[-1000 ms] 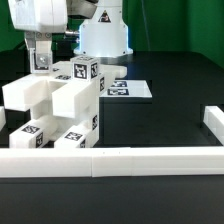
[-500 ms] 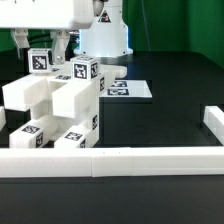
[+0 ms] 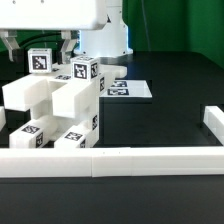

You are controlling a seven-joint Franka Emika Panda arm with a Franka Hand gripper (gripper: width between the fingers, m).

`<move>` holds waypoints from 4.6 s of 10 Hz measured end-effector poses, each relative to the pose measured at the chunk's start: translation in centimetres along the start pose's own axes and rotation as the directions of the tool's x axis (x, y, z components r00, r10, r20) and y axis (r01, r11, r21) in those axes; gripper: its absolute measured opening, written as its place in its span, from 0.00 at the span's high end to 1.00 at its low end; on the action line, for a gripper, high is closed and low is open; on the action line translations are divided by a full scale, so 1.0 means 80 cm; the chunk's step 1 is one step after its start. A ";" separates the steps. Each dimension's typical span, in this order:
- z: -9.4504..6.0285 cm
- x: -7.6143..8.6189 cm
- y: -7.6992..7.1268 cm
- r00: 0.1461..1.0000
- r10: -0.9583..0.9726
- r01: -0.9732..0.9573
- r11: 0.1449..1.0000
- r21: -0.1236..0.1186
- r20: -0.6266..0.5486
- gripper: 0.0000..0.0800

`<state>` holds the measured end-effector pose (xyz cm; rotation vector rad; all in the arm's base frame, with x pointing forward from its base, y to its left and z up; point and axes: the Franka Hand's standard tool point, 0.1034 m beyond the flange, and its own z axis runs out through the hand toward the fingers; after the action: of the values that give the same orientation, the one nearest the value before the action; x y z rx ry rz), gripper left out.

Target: Assemble chair

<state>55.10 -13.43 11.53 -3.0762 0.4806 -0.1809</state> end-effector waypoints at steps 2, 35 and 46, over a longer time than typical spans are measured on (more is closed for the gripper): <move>-0.001 0.000 0.000 0.989 -0.149 0.149 0.989 -0.003 0.001 0.19; 0.009 0.003 0.005 0.455 0.890 -0.890 0.454 0.043 0.024 0.21; 0.003 0.014 0.005 0.985 0.170 -0.169 0.985 0.032 -0.027 0.19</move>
Offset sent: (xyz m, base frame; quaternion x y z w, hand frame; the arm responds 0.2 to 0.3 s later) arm 0.0005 0.0051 0.0024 0.0252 -0.0103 -0.2026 0.9789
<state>56.06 -14.11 11.41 -2.9880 0.7298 -0.2276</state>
